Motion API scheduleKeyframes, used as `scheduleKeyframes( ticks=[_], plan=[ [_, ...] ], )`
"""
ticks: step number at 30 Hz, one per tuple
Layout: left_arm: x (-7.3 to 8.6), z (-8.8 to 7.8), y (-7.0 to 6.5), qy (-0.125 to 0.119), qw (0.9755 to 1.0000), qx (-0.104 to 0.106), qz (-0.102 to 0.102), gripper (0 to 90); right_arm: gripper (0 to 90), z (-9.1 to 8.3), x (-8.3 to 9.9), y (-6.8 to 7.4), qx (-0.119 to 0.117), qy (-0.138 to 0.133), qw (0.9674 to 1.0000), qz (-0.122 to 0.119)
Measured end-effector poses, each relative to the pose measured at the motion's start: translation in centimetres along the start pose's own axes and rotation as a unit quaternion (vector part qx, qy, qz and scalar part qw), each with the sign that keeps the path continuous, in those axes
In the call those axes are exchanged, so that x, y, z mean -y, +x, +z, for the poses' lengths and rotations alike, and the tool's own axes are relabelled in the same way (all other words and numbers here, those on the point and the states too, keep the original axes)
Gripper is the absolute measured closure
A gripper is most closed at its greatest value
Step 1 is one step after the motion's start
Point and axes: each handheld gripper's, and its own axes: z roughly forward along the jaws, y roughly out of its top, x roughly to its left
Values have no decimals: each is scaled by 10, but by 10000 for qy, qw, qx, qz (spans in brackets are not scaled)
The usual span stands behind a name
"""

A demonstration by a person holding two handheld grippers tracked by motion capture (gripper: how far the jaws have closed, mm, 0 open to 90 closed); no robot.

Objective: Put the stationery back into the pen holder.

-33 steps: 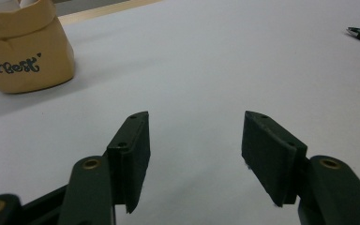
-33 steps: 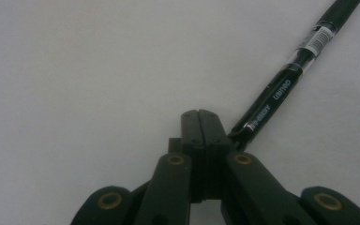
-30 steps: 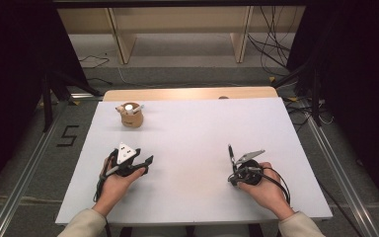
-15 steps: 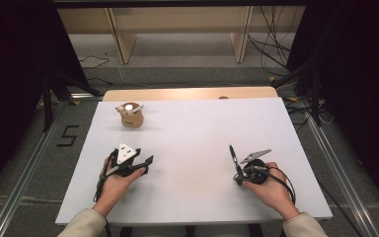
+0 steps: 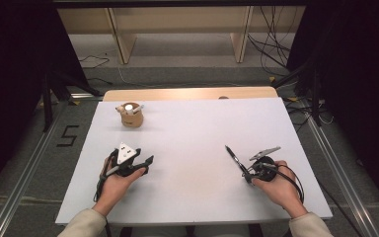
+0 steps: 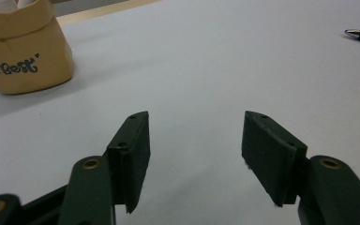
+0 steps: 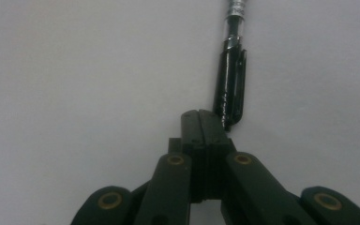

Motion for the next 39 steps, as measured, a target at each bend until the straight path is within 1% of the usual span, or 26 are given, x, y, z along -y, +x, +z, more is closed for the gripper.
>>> scheduleKeyframes(
  ticks=[3, 6, 9, 11, 13, 16, 18, 21, 25, 26, 27, 29, 31, 34, 36, 37, 39],
  plan=[
    [0, -1, 0, 15, 10000, -9, 8, 419, 900, 0, 0, -2, 34, 24, 10000, 44],
    [-1, -1, 1, 38, 10000, -18, -21, 421, 900, -1, -1, -2, 68, 56, 10000, 7],
    [-1, -1, 1, 63, 10000, -31, -28, 414, 892, -2, -3, 0, -10, 28, 10000, -21],
    [-1, -1, 1, 113, 9999, -92, -61, 405, 861, -3, -5, 1, 5, -1, 10000, -69],
    [-1, -1, 2, 191, 9997, -80, -100, 387, 834, -4, -8, 3, -18, -48, 9999, -127],
    [0, -2, 3, 257, 9996, -70, -76, 377, 782, -3, -14, 5, 7, -104, 9997, -214],
    [0, -2, 2, 233, 9997, -14, -117, 362, 751, -2, -17, 5, 28, -135, 9996, -244],
    [1, -5, 1, 228, 9997, 27, -96, 354, 716, -1, -22, 3, 103, -183, 9994, -279],
    [3, -12, 1, 176, 9998, 37, -128, 349, 682, 2, -30, 1, 183, -155, 9993, -293],
    [3, -14, 1, 199, 9997, 29, -101, 348, 673, 3, -32, 0, 204, -154, 9992, -314],
    [4, -15, 0, 188, 9997, 41, -129, 349, 662, 4, -35, -1, 236, -148, 9991, -326],
    [5, -17, -1, 207, 9997, 56, -133, 349, 644, 7, -41, -2, 271, -84, 9991, -300],
    [6, -19, -2, 206, 9997, 80, -134, 349, 643, 11, -46, -4, 350, -30, 9988, -332],
    [7, -21, -4, 177, 9997, 98, -131, 348, 634, 16, -54, -6, 389, 101, 9987, -297],
    [7, -20, -5, 198, 9997, 114, -132, 348, 624, 20, -59, -7, 359, 249, 9987, -244],
    [7, -20, -4, 210, 9996, 114, -116, 348, 623, 22, -61, -8, 319, 288, 9988, -214],
    [7, -19, -5, 213, 9996, 111, -120, 348, 616, 24, -63, -8, 326, 370, 9986, -195]
  ],
)
